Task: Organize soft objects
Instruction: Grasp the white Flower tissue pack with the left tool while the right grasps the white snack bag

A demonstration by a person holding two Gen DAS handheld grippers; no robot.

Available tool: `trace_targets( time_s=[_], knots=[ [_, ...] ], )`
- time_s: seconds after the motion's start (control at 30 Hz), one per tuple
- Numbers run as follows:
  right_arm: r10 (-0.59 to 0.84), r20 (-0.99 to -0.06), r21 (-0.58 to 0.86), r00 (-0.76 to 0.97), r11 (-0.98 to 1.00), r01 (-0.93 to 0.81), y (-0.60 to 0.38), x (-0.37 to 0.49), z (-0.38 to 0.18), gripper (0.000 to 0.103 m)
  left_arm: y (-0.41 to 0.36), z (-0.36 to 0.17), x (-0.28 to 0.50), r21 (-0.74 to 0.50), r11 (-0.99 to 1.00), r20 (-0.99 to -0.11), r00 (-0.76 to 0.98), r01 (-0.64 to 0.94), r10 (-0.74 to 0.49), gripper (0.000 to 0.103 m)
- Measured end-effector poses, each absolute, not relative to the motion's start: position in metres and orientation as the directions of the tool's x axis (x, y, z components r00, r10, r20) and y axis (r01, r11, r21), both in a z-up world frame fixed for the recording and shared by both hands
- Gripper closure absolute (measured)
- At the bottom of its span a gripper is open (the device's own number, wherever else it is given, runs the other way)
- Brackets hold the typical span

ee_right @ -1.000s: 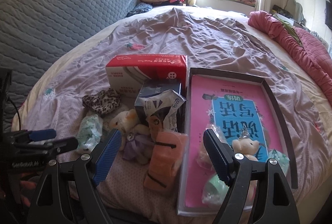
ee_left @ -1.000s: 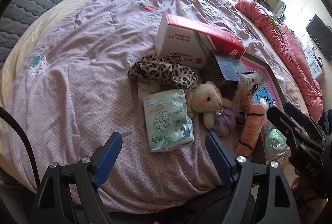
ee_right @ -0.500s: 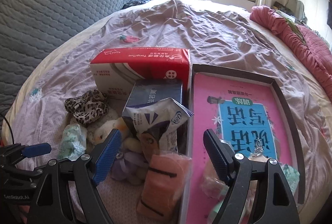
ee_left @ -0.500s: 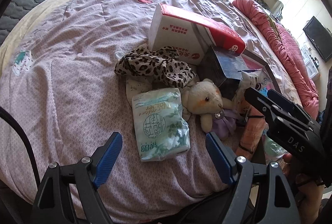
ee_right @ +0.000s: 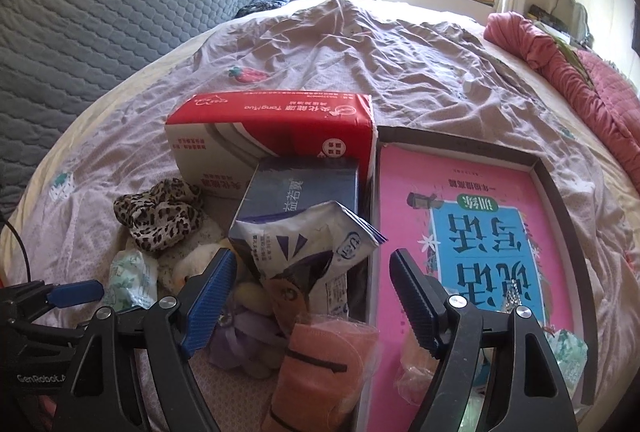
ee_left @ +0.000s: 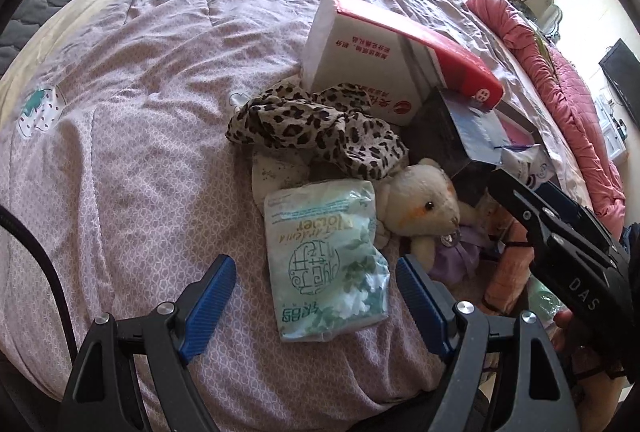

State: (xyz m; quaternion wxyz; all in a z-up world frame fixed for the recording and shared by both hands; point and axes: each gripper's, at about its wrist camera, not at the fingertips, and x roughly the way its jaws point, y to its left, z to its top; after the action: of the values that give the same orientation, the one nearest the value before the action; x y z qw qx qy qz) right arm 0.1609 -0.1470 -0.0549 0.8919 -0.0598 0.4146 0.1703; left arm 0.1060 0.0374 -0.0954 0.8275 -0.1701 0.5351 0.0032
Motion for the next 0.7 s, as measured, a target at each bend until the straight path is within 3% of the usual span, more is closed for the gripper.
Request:
trace_targets(
  time_s=[0.27,0.43,0.6,0.7],
  knots=[
    [0.262,-0.764,0.051,0.589,0.936,-0.350,-0.147,0.165,-0.061,0.052,0.041,-0.102,0.111,-0.284,0.935,-0.892,0.417,-0.210,-0.178,0.021],
    [0.293,-0.743,0.101,0.602,0.938,-0.332,-0.157,0.165,-0.056,0.057,0.044,-0.107,0.113,-0.319,0.923,-0.881,0.425,-0.214,-0.206,0.023],
    [0.313,-0.714,0.123,0.626,0.937,-0.328,-0.161,0.162,-0.045,0.058,0.047,-0.112,0.114,-0.367,0.905,-0.868,0.429,-0.217,-0.249,0.043],
    [0.317,-0.705,0.131,0.635,0.937,-0.323,-0.162,0.160,-0.040,0.058,0.043,-0.113,0.115,-0.351,0.914,-0.873,0.424,-0.202,-0.242,0.048]
  ],
)
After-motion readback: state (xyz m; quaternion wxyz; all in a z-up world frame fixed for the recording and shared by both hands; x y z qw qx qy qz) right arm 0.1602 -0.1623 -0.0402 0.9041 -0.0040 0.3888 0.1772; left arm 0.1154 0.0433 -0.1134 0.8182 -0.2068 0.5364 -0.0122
